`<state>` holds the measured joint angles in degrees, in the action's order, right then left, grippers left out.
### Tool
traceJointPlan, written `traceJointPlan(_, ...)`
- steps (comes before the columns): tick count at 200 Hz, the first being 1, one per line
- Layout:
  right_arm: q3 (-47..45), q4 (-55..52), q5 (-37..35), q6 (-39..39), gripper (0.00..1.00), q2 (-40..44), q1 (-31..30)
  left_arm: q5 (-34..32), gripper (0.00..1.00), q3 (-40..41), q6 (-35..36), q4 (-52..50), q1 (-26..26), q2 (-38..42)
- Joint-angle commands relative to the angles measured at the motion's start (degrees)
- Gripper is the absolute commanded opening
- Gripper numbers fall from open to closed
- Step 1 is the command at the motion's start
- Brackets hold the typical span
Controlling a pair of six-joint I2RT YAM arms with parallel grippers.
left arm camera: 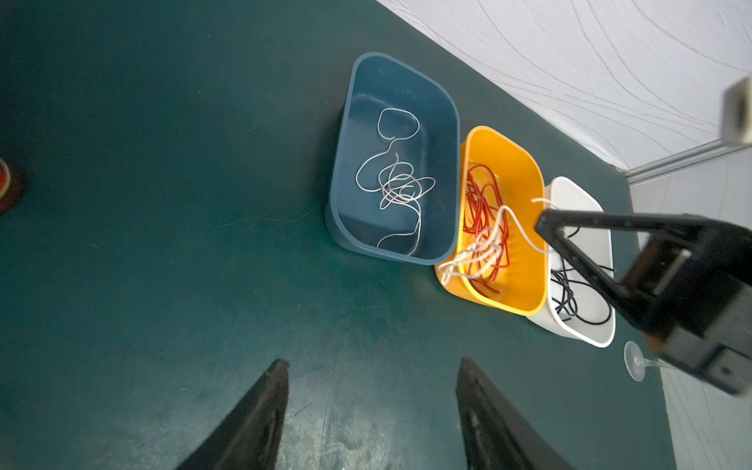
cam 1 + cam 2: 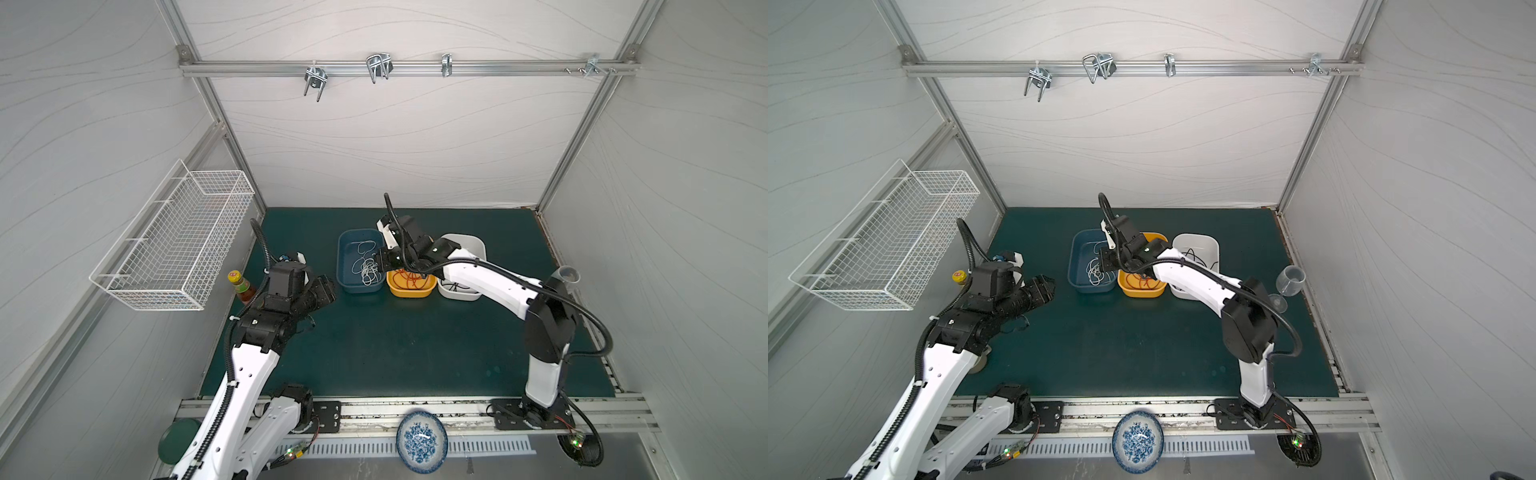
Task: Untangle and sort cables by color
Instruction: Place the cable in the container.
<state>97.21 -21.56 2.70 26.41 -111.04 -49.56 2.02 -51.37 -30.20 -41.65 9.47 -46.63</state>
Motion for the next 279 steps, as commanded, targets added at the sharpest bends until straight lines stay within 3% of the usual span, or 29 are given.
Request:
traceJointPlan(1,4.61,-3.04,2.01,-1.37,0.0,-4.71,1.27,-1.15,0.67,-0.48,-0.04,1.66,-0.32,0.24)
traceJointPlan(38,10.48,-4.39,2.94,-2.38,0.0,-12.03,2.86,-0.55,0.67,-0.48,-0.04,1.75,-0.47,-0.04)
traceJointPlan(133,18.46,-5.95,3.49,-5.05,0.0,-21.67,3.54,0.79,0.67,-0.46,-0.19,1.9,-1.03,-0.74)
traceJointPlan(279,18.66,-6.67,3.43,-5.95,0.04,-20.68,3.58,0.92,0.67,-0.39,-0.21,2.01,-1.24,-0.91)
